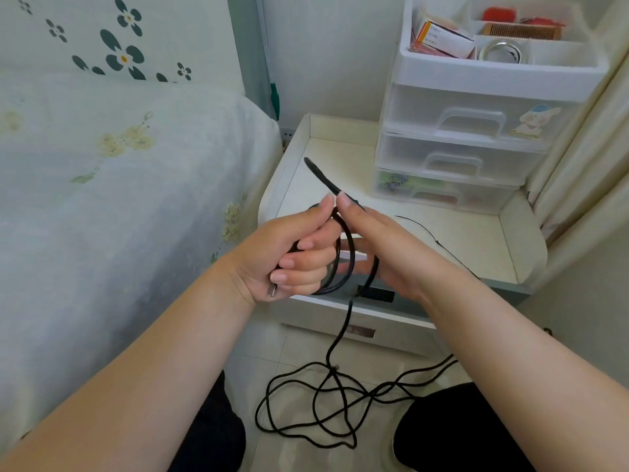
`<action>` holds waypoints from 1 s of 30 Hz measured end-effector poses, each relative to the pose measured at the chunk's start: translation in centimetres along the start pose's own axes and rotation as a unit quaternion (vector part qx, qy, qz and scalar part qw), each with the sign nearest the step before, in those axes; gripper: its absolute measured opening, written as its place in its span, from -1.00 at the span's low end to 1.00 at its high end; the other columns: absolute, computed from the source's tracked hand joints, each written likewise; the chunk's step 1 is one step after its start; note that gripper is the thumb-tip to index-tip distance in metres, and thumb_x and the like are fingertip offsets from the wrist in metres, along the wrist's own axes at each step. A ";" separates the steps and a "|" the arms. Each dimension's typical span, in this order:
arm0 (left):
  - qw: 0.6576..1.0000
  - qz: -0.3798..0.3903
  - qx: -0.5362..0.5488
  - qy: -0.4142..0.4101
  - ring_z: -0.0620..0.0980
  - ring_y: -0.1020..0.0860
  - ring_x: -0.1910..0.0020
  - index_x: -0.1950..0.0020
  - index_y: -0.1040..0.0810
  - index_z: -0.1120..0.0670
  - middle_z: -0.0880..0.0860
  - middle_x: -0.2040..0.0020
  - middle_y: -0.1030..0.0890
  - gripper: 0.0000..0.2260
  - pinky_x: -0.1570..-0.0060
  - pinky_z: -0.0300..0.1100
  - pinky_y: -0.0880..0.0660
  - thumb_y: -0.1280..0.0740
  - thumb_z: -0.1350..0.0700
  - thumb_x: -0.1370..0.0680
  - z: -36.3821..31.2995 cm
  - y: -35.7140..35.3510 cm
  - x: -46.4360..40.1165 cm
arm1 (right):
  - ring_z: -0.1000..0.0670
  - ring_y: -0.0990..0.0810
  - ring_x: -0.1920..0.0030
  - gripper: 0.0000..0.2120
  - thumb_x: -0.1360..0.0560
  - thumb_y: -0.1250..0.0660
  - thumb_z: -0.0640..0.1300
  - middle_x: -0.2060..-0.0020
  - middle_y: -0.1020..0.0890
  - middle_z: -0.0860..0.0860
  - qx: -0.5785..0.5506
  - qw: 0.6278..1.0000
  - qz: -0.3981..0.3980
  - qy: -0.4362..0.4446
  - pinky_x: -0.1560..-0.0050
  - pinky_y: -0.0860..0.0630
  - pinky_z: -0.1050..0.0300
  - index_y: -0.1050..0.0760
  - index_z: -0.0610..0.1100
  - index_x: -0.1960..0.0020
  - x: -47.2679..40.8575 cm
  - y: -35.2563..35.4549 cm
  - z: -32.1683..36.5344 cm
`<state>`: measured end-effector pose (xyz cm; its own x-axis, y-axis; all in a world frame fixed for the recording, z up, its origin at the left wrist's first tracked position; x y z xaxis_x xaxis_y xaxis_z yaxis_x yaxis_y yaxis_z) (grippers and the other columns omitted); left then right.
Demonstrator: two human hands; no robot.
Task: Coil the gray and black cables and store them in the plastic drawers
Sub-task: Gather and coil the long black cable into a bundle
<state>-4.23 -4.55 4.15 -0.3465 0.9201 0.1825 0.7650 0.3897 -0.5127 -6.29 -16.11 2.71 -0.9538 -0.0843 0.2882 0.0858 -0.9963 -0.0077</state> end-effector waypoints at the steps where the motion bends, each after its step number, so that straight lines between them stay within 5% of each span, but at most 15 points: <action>1: 0.999 0.030 0.044 -0.010 -0.19 -0.21 0.75 0.45 -0.28 0.05 -0.07 0.66 -0.20 -0.55 0.66 -0.36 -0.02 -0.16 -0.16 -0.56 -0.2 -0.2 0.0 | -0.12 -0.59 -0.15 -0.43 -0.46 -0.25 0.28 -0.14 -0.60 -0.10 -0.044 0.996 0.079 -0.011 -0.22 -0.50 -0.13 -0.50 -0.12 -0.26 0.2 -1.0 -0.2; 3: 0.992 0.068 0.105 -0.033 -0.14 -0.20 0.75 0.44 -0.25 0.04 -0.04 0.65 -0.18 -0.57 0.66 -0.35 -0.07 -0.16 -0.11 -0.58 -0.7 -0.1 -0.1 | -0.16 -0.63 0.02 -0.65 -0.53 -0.25 0.08 0.11 -0.64 -0.12 -0.142 0.982 0.120 -0.011 -0.08 -0.57 -0.05 -0.59 -0.17 -0.08 0.3 -1.7 0.0; 6: 0.992 0.021 0.112 -0.050 -0.15 -0.22 0.74 0.50 -0.27 0.05 -0.06 0.68 -0.24 -0.56 0.65 -0.31 -0.05 -0.17 -0.05 -0.57 -1.2 1.0 -0.2 | 0.04 -0.50 0.43 -0.86 -0.50 -0.28 -0.10 0.49 -0.42 0.03 -0.261 0.964 0.041 -0.017 0.22 -0.61 0.13 -0.50 -0.18 0.12 0.0 -1.1 0.0; 11: 0.989 -0.036 0.125 -0.064 -0.19 -0.25 0.74 0.50 -0.32 0.03 -0.09 0.67 -0.29 -0.56 0.68 -0.32 -0.10 -0.16 -0.07 -0.58 -1.4 1.4 -0.5 | 0.14 -0.23 0.61 -0.71 -0.46 -0.24 0.12 0.60 -0.22 0.11 -0.398 0.915 0.064 -0.014 0.48 -0.42 0.27 -0.38 -0.09 0.26 0.3 -1.3 0.9; 15: 0.985 -0.099 0.125 -0.071 -0.19 -0.19 0.76 0.41 -0.42 0.04 -0.10 0.67 -0.23 -0.50 0.68 -0.33 -0.03 -0.06 -0.31 -0.51 -1.0 0.8 -1.1 | 0.11 -0.06 0.62 -0.55 -0.52 -0.21 0.22 0.59 -0.10 0.10 -0.374 0.926 -0.051 -0.015 0.60 -0.08 0.27 -0.26 -0.05 0.39 0.0 -0.8 0.4; 17: 0.981 -0.133 0.119 -0.078 -0.19 -0.16 0.75 0.38 -0.42 0.05 -0.09 0.67 -0.21 -0.46 0.67 -0.33 0.00 -0.02 -0.34 -0.52 -0.9 0.7 -1.3 | 0.10 -0.06 0.59 -0.54 -0.54 -0.19 0.22 0.56 -0.10 0.09 -0.349 0.932 -0.099 -0.007 0.61 -0.10 0.27 -0.25 -0.05 0.39 -0.1 -0.6 0.2; 22: 0.989 -0.145 0.032 -0.026 -0.18 -0.13 0.74 0.35 -0.35 0.05 -0.08 0.64 -0.19 -0.59 0.67 -0.37 -0.02 -0.10 -0.13 -0.62 -1.0 1.0 -0.7 | 0.03 -0.48 0.47 -0.63 -0.61 -0.15 0.09 0.40 -0.51 -0.01 -0.094 0.967 -0.231 0.048 0.43 -0.53 0.18 -0.52 -0.16 0.16 0.3 1.3 0.3; 26: 0.983 -0.159 -0.087 0.016 -0.17 -0.10 0.71 0.35 -0.33 0.06 -0.06 0.62 -0.17 -0.62 0.67 -0.37 -0.02 -0.13 -0.08 -0.62 -1.4 1.9 0.7 | 0.09 -0.32 0.47 -0.72 -0.60 -0.18 0.06 0.50 -0.42 0.14 0.153 0.910 -0.375 0.089 0.47 -0.33 0.26 -0.58 -0.06 0.09 0.6 7.0 1.5; 30: 0.985 -0.157 -0.078 0.001 -0.19 -0.12 0.75 0.37 -0.31 0.06 -0.08 0.65 -0.18 -0.63 0.68 -0.40 -0.02 -0.15 -0.09 -0.58 -2.8 3.1 2.6 | 0.03 -0.43 0.40 -0.63 -0.60 -0.09 0.16 0.41 -0.48 0.08 0.426 0.841 -0.331 -0.029 0.31 -0.35 0.13 -0.59 -0.01 0.07 0.3 11.5 0.7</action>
<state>-1.24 -0.89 5.36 -0.5778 0.7536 0.3134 0.6944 0.6557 -0.2964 -5.34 -27.59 3.41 -0.8608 0.5089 0.0050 -0.2599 -0.4480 0.8554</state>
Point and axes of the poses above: each hand's wrist, its own x-axis away from the middle knuckle, its own y-axis out of the back of the hand, z = x × y, the point moved 5 cm from there along -x, towards the middle knuckle
